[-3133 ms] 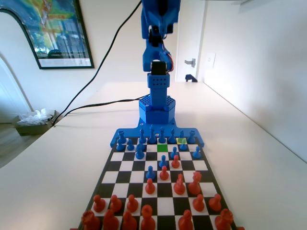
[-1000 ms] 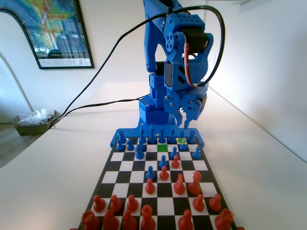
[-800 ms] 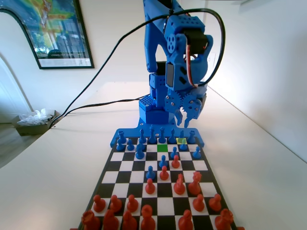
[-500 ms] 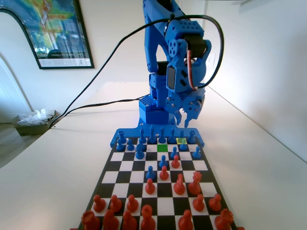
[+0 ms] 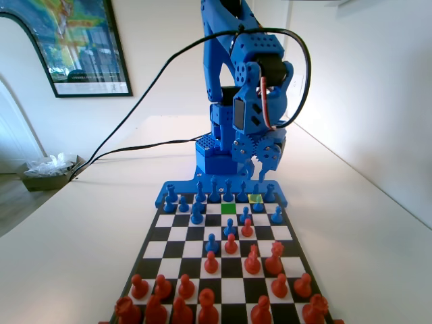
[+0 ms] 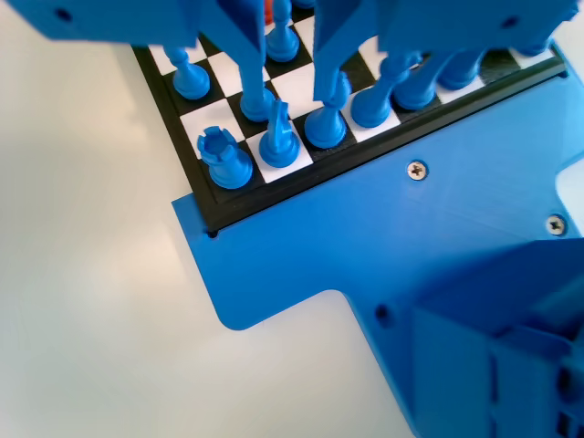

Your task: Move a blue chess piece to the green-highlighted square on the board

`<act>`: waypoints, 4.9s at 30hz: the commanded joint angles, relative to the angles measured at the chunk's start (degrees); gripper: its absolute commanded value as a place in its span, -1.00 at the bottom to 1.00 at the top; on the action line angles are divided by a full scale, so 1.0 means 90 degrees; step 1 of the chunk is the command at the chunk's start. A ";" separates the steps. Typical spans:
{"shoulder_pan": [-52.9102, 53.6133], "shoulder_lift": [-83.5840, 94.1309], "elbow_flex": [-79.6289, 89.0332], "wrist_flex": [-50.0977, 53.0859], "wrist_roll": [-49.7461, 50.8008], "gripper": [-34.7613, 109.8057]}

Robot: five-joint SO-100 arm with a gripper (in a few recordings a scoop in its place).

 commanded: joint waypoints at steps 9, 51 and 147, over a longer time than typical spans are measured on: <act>-0.0098 0.0098 0.0156 -0.0322 -0.0156 -0.36; -0.0449 -0.0312 0.0557 -0.1172 0.0010 -0.38; 0.1641 0.1191 -0.0186 0.0068 -0.0400 -0.50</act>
